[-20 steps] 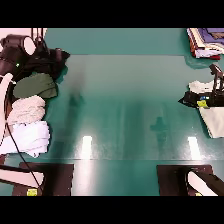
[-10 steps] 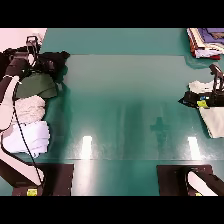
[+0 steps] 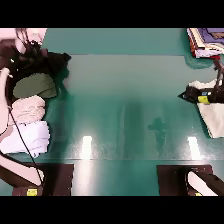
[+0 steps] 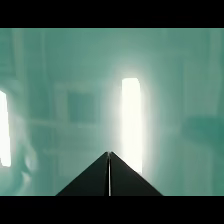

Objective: Fold the shirts.

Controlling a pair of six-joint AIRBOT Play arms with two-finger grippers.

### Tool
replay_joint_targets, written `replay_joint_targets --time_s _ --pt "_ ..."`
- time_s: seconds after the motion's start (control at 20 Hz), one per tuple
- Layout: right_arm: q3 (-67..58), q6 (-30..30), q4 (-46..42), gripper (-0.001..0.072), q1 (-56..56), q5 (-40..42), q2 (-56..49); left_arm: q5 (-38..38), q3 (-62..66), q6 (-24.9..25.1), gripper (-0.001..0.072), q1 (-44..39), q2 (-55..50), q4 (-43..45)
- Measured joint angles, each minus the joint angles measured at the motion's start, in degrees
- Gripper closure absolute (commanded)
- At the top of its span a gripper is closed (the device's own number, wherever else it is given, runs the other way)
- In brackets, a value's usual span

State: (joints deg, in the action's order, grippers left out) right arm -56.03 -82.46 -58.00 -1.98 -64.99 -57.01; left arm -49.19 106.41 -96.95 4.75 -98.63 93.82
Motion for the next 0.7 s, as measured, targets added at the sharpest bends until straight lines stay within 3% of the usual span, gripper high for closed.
replay_joint_targets --time_s 0.2,0.4,0.6,0.7 --pt "-11.02 1.70 1.77 0.0692 0.00 1.55 0.00 -0.04 9.18 4.72 0.0681 -5.53 12.96 -4.98" --pt "-22.38 3.89 2.25 0.0692 0.00 2.86 0.00 4.70 12.41 10.23 0.0680 -13.49 25.53 -12.87" --pt "-29.16 5.31 2.34 0.0692 0.00 2.99 0.02 5.81 12.74 13.40 0.0680 -20.74 31.71 -17.42" --pt "-30.56 5.66 2.36 0.0692 0.00 2.25 0.02 2.43 11.15 14.01 0.0680 -22.03 32.81 -17.49"
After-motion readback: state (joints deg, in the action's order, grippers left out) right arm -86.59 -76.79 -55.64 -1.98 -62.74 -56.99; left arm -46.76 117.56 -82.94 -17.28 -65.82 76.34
